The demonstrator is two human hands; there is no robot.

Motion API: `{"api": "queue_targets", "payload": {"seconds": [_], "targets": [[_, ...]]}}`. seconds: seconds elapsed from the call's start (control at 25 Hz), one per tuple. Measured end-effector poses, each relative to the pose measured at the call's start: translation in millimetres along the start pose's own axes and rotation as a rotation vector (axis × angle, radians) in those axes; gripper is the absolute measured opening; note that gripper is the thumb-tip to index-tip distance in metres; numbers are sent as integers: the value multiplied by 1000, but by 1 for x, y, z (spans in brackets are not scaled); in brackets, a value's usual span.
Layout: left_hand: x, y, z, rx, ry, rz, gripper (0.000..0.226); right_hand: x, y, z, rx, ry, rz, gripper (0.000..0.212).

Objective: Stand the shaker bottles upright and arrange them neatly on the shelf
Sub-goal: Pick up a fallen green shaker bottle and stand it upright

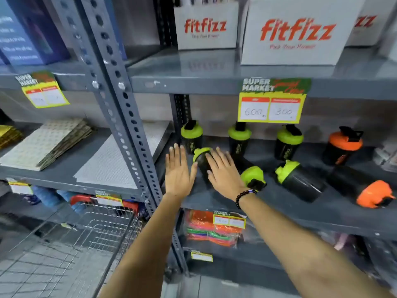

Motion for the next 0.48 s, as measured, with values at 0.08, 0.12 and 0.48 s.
{"api": "queue_targets", "payload": {"seconds": [0.08,0.12,0.48], "targets": [[-15,-5,21,-70,12,-58,82,2,-15,13,-58,-59,41,55],[-23,-5,33,-108,29,-85,83,2,-20,23,-75,-87,52,55],[-51,-3,89,-342,15,-261,72,5,-65,50,-293,-445,410,90]]}}
Point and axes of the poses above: each hand's wrist, its own y-axis away from the middle knuckle, its own z-axis out of the palm, x = y × z, the point moved 4 cm from there along -y, towards the middle knuckle, and after that the axes turned 1 degree about y, right-handed, at the moved point
